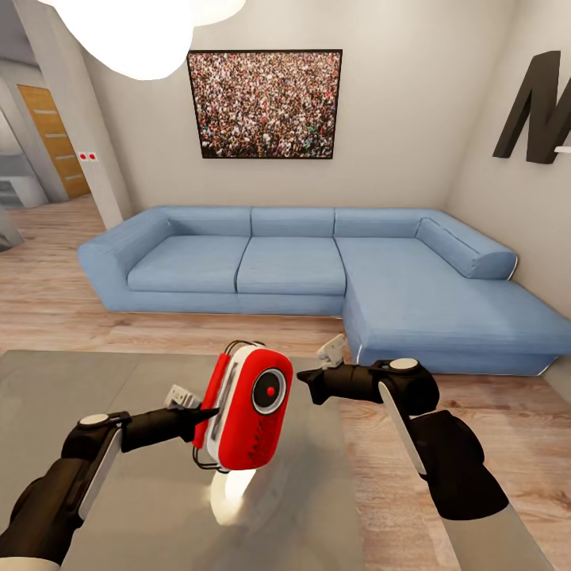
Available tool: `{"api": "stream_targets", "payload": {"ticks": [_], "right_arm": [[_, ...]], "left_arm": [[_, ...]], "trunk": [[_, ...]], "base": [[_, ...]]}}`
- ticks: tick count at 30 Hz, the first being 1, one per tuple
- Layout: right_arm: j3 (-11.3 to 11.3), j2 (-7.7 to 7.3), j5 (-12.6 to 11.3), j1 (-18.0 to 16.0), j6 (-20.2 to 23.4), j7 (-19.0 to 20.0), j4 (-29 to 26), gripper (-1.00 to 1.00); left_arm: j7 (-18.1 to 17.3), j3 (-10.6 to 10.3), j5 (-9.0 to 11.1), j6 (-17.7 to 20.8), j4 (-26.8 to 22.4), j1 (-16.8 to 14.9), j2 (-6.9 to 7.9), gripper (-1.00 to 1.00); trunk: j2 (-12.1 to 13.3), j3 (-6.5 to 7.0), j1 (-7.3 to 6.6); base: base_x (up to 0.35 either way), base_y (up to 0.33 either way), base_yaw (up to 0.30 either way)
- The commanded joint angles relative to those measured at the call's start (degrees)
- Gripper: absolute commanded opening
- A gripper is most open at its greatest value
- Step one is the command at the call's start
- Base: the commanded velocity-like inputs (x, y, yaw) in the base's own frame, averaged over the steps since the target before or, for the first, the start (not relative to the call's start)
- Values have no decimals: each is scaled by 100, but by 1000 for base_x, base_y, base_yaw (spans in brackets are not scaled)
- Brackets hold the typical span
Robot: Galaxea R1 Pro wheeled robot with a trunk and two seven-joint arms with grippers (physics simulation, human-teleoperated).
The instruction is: Turn on the radio receiver that's on the table in the living room.
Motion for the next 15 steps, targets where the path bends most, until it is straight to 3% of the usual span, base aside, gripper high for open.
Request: {"api": "stream_targets", "payload": {"ticks": [1, 6, 15], "right_arm": [[0, 0, -2, 0, -1, 15, -1, -100], [0, 0, -9, 0, -3, 88, -5, -100], [9, 6, -16, 0, -3, 115, -6, -100]], "left_arm": [[-10, 2, 49, 14, -4, 0, 14, -100], [-30, 4, 51, 14, -4, 0, 67, -100], [-437, 4, 44, 14, -4, 0, 93, -100]], "trunk": [[0, 0, 0], [0, 0, 0], [0, 0, 0]], "base": [[0, 0, 0], [0, 0, 0], [0, 0, 0]]}}
